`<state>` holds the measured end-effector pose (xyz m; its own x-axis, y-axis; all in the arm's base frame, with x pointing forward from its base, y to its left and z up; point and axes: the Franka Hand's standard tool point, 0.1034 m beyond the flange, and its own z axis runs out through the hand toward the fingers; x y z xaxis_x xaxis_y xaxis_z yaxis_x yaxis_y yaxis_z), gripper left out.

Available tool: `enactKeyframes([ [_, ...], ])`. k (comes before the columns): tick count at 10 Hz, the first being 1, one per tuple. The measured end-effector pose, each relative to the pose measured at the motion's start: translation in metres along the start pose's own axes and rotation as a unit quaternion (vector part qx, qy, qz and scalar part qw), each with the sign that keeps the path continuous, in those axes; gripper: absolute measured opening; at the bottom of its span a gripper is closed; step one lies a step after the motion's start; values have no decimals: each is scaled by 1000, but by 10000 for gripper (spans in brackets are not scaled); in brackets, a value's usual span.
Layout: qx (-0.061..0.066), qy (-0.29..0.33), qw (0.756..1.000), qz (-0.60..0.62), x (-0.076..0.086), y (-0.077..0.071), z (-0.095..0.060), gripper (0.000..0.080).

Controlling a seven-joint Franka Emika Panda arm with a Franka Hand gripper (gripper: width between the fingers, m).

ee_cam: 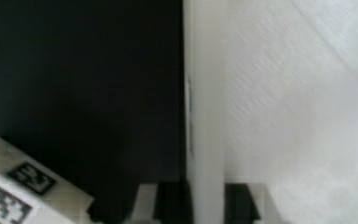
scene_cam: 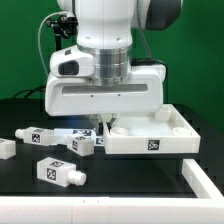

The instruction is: Assemble one leg

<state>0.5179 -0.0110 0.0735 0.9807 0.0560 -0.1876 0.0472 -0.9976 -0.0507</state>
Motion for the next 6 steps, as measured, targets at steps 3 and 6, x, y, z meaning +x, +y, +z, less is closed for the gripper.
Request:
enactKeyframes([
  [3,0,-2,1000,0,-2,1,3,54],
  [6,-1,-12,1000,10,10,8,10,54],
])
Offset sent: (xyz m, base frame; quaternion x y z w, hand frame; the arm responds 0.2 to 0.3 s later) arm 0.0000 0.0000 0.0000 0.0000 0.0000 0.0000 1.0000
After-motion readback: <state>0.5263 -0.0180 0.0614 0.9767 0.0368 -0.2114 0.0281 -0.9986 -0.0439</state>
